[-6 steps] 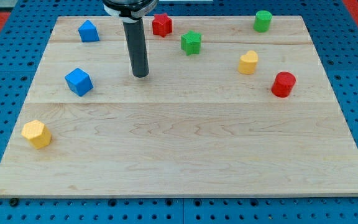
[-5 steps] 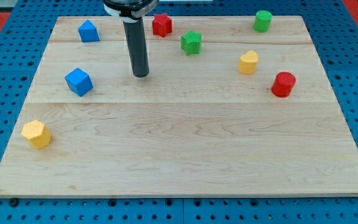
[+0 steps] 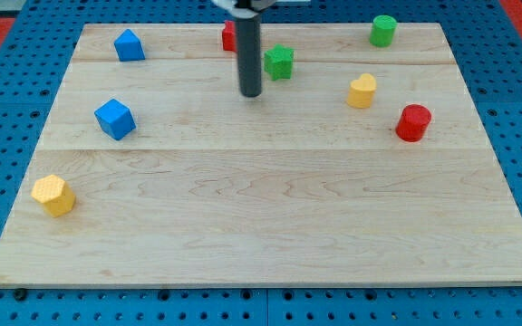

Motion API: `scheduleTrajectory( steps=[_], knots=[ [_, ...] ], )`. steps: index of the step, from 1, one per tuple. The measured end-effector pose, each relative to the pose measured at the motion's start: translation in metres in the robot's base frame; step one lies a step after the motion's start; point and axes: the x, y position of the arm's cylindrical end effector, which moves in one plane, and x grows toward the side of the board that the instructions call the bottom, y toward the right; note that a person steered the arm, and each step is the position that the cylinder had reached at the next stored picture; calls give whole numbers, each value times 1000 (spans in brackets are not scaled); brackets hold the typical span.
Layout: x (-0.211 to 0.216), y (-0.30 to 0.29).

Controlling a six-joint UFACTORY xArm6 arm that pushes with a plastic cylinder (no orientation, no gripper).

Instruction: Move the yellow heart parallel to the yellow hexagon

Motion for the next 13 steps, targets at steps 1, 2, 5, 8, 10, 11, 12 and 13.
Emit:
scheduleTrajectory(
  steps=[1, 2, 5, 8, 10, 11, 12, 13],
  knots=[
    [-17, 52],
    [-34, 108],
    [-21, 123],
    [20, 111],
    [-4, 67],
    [-3, 16],
    [28, -38],
    [59, -42]
  ],
)
